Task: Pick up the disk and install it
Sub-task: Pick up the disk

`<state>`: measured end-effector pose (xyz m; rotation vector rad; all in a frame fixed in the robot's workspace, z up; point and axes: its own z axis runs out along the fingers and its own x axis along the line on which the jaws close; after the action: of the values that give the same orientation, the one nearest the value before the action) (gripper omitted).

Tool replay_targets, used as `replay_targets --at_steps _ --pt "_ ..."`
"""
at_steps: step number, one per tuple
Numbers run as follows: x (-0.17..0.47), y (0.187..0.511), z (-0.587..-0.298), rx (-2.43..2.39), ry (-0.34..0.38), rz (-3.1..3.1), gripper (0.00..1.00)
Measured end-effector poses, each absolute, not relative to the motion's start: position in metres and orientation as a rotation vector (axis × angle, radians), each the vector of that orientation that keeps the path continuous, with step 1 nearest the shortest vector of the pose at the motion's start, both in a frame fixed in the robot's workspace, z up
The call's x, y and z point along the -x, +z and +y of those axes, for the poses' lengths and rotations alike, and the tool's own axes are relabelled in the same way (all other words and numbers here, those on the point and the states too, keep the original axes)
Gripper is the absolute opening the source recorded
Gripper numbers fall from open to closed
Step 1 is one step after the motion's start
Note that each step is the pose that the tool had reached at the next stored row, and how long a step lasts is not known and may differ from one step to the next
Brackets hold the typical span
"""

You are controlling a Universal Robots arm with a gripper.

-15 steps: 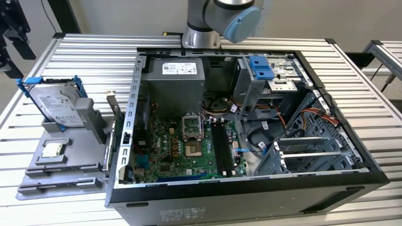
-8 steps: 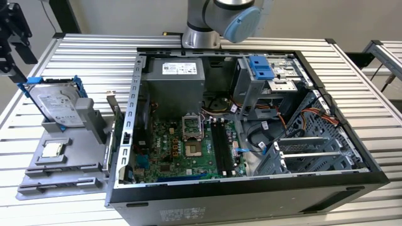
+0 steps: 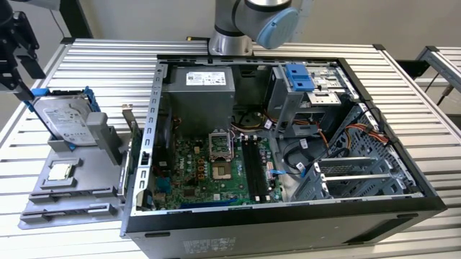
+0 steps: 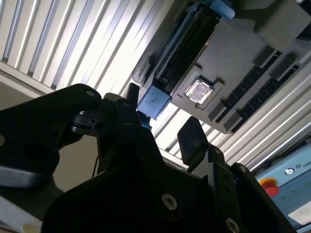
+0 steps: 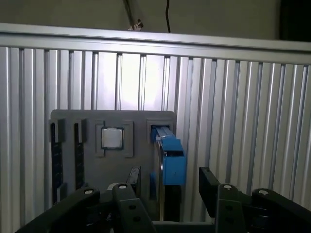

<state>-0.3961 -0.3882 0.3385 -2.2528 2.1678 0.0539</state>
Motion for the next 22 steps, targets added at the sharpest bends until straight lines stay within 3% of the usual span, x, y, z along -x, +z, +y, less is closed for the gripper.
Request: replay_targets --at_steps 22 --pt "0.399 0.301 -0.382 2.280 0.054 2.140 1.00"
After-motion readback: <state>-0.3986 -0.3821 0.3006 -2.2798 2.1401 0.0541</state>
